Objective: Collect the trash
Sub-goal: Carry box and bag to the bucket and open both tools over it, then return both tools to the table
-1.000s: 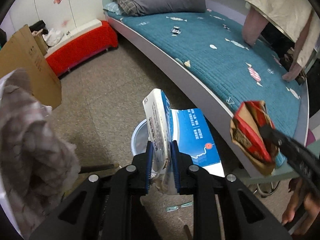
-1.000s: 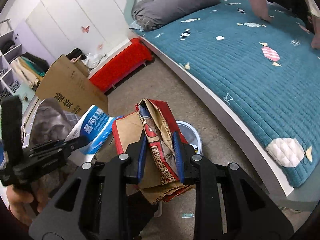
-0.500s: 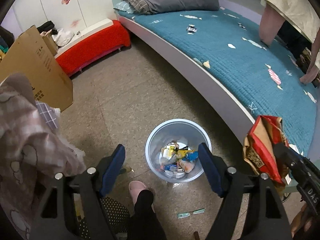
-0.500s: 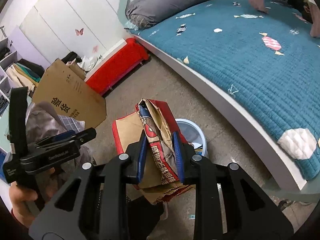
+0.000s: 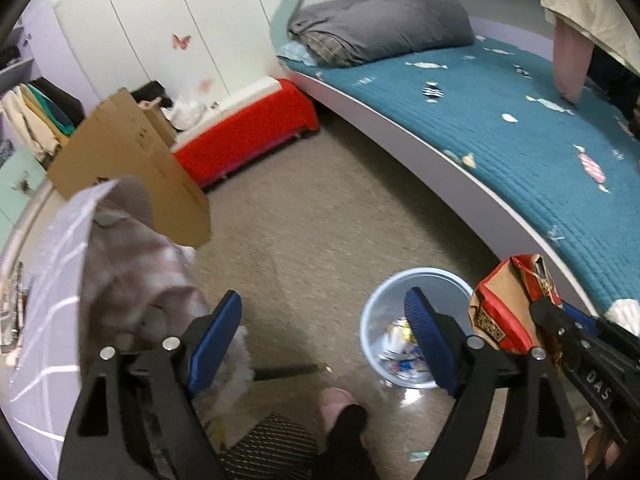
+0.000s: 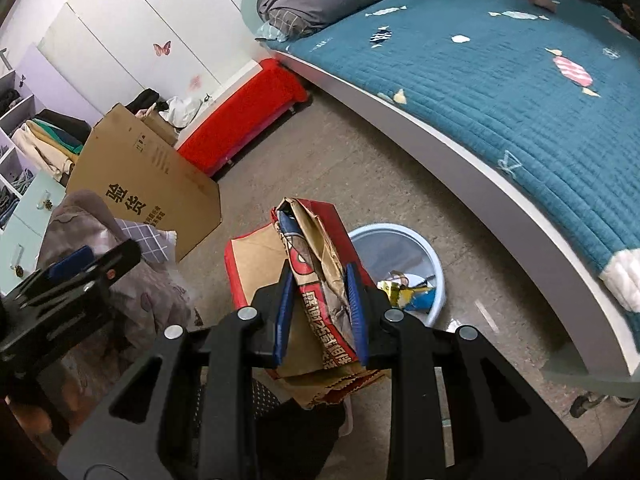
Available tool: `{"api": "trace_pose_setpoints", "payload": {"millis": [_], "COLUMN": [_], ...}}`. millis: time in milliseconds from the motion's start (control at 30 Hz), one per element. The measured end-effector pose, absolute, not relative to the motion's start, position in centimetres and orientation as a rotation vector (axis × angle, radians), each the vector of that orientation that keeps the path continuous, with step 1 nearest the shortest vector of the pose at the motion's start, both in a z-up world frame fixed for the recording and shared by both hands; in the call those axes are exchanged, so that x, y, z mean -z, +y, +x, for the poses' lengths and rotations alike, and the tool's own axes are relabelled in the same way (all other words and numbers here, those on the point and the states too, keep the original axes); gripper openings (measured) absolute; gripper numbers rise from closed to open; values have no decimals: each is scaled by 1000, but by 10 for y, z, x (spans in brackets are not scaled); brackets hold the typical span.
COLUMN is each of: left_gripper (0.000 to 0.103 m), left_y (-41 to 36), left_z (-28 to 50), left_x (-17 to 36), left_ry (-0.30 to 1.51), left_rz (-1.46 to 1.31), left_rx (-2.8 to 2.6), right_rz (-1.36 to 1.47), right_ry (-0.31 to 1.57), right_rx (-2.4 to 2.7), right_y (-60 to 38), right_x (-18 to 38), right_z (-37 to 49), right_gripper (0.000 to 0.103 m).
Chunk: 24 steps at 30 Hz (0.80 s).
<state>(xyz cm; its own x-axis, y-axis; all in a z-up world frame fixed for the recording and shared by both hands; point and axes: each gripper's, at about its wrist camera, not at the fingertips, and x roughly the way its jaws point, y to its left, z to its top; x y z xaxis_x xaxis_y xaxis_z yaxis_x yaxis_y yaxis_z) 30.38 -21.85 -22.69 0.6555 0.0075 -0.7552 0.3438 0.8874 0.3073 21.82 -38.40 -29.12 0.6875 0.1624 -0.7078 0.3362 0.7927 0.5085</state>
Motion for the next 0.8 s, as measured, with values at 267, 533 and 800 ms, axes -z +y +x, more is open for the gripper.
{"api": "trace_pose_setpoints", "payload": {"millis": [267, 533, 800], "left_gripper": [83, 83, 84], "left_y": [-215, -216, -213], "left_z": [311, 298, 269], "left_x": [226, 220, 186], "left_ry": [865, 867, 829], "left_rz": [440, 422, 392], "left_rx": [198, 254, 316], "right_rz": [685, 724, 696], "right_ry": [803, 812, 752], "right_rx": [113, 127, 91], "right_y": [-376, -378, -363], "right_x": [300, 292, 245], "right_z": [245, 225, 197], "right_gripper": [62, 62, 62]}}
